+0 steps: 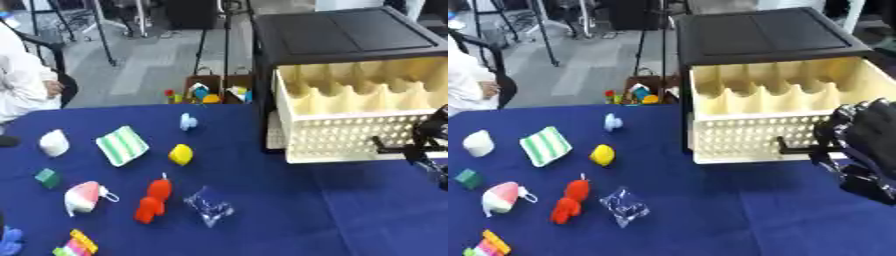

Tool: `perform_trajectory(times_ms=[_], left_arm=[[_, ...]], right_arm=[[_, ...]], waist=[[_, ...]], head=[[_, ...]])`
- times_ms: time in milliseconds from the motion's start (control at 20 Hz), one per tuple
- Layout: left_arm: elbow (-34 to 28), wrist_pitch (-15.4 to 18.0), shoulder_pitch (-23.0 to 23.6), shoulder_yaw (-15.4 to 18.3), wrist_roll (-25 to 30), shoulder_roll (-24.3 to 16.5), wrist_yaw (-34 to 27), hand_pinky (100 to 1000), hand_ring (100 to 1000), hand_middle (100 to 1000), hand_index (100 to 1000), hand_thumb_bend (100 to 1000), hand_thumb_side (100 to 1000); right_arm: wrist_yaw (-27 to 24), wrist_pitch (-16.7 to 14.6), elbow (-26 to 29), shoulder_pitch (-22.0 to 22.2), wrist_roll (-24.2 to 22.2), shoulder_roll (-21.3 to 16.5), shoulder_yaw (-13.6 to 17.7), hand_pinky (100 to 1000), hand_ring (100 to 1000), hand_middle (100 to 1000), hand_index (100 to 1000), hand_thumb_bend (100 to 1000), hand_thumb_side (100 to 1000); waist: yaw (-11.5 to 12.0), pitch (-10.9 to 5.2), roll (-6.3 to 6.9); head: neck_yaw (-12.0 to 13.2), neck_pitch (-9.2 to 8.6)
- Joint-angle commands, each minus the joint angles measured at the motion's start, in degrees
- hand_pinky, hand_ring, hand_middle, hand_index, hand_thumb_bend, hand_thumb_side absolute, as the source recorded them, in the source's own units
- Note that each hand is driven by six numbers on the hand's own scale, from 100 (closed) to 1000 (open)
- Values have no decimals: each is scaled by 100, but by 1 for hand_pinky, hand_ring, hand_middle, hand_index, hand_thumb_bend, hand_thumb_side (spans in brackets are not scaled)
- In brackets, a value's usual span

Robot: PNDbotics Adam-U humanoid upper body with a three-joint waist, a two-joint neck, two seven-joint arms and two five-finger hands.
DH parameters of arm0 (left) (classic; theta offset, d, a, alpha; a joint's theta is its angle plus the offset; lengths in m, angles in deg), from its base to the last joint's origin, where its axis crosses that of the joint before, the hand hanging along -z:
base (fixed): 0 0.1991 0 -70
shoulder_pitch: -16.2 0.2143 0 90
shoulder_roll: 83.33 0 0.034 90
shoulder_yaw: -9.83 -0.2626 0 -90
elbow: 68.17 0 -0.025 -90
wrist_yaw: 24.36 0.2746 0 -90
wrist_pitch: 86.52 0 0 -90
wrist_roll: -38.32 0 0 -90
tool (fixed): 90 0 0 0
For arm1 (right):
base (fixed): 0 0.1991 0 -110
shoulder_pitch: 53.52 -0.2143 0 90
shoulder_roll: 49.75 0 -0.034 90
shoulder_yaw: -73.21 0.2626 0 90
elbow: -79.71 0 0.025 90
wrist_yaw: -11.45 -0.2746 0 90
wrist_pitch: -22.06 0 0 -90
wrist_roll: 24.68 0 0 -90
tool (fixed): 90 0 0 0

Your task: Pick up objects from table and place into drawer.

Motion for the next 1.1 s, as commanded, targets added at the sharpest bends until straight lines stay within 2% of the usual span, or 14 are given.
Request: perform_trajectory(times_ms=[50, 550, 1100], left_arm=[[-86, 3, -12, 55, 15, -111, -13, 613, 793, 741, 892, 102, 912], [-86, 11, -7, 54, 21, -99, -2, 612, 794, 741, 891, 101, 913], [-86, 5, -11, 47, 29, -97, -2, 612, 794, 741, 891, 102, 913]], right_arm=[[30, 40, 117, 10, 7, -237, 95, 100, 100, 100, 353, 122, 148], [63, 110, 117, 147, 37, -239, 154, 100, 100, 100, 352, 118, 148], [30, 107, 117, 107, 88, -248, 145, 100, 100, 100, 354, 116, 148]], waist=[[-8, -103, -22], [-17, -88, -3], [-11, -87, -7]], head=[[4, -93], [10, -97], [14, -94]])
